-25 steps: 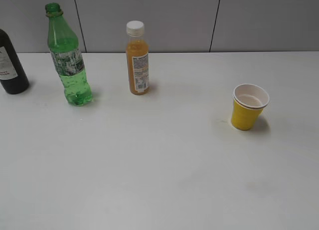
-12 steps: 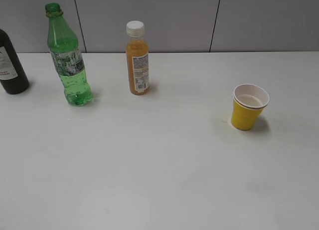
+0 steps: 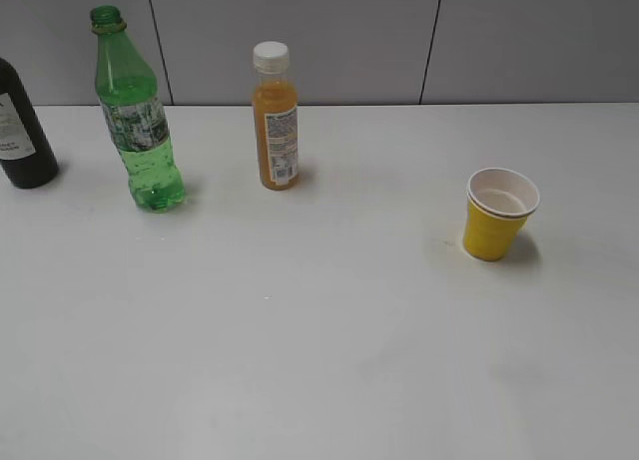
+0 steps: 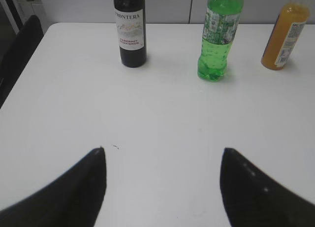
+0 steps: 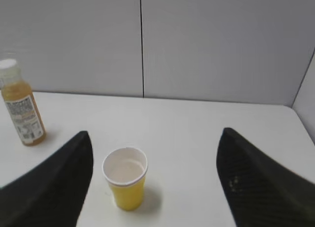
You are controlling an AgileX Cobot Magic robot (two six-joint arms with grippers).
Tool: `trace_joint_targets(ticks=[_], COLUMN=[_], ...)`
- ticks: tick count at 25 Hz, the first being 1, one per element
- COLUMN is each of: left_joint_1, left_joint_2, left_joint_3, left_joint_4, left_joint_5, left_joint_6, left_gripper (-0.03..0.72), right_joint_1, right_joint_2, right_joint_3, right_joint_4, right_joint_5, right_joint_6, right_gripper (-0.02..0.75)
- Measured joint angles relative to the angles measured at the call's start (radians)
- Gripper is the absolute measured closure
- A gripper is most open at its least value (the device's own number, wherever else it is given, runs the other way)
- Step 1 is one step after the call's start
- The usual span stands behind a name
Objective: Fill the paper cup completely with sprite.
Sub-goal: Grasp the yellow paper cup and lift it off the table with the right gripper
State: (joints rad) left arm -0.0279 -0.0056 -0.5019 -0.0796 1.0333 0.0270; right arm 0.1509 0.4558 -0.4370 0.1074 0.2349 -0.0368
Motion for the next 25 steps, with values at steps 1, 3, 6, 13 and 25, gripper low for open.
trace_joint_targets(ticks=[1, 3, 6, 13, 25], left_joint_1=[0.000, 0.000, 0.000, 0.000, 0.000], left_joint_2=[0.000, 0.000, 0.000, 0.000, 0.000], left_joint_3=[0.000, 0.000, 0.000, 0.000, 0.000], left_joint_4=[0.000, 0.000, 0.000, 0.000, 0.000], left_joint_5=[0.000, 0.000, 0.000, 0.000, 0.000], left_joint_6=[0.000, 0.000, 0.000, 0.000, 0.000], left_gripper=[0.136, 0.136, 0.136, 0.136, 0.136], right_joint_1=[0.000, 0.000, 0.000, 0.000, 0.000], right_joint_2=[0.009, 0.024, 0.037, 0.136, 0.498], right_joint_3=[0.000, 0.000, 0.000, 0.000, 0.109], right_joint_4=[0.000, 0.001, 0.001, -0.016, -0.107], right_joint_5=[-0.027, -0.101, -0.201, -0.311, -0.650], right_joint_6=[0.000, 0.000, 0.000, 0.000, 0.000], right_gripper=[0.139, 0.183, 0.237, 0.269, 0.131])
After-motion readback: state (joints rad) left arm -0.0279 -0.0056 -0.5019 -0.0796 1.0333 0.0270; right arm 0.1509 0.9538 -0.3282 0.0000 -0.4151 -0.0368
